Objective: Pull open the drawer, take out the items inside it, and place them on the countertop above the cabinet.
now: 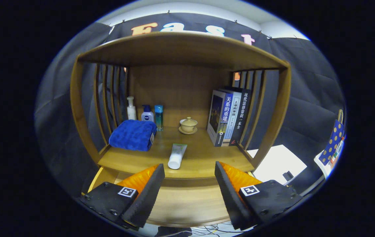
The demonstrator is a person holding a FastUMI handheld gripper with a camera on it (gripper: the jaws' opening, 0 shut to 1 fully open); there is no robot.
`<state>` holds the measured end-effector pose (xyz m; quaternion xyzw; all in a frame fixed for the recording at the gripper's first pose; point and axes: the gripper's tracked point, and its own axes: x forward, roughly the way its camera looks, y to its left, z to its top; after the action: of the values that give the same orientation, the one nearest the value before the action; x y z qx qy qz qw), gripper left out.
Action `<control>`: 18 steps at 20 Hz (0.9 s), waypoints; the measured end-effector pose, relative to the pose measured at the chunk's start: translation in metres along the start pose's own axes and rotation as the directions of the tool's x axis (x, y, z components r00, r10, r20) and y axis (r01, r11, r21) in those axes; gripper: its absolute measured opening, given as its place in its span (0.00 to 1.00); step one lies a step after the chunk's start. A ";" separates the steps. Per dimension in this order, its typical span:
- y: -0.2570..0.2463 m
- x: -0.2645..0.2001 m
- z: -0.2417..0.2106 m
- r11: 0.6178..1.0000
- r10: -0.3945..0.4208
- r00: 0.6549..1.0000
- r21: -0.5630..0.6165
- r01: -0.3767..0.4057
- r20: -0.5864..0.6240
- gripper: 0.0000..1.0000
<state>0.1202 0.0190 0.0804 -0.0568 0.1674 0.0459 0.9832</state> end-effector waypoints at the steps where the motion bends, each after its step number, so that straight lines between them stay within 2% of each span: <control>1: 0.000 -0.009 -0.004 1.000 0.002 1.000 0.012 -0.002 0.019 0.99; 10: -0.005 -0.058 -0.074 0.997 -0.009 0.992 0.071 0.000 0.125 0.99; 14: -0.018 -0.071 -0.109 0.998 -0.057 0.987 0.022 0.055 0.151 0.99; 18: -0.004 -0.078 -0.141 0.998 -0.026 0.988 0.052 0.019 0.152 0.99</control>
<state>0.0019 -0.0088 -0.0253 -0.0301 0.0923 0.0348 0.9947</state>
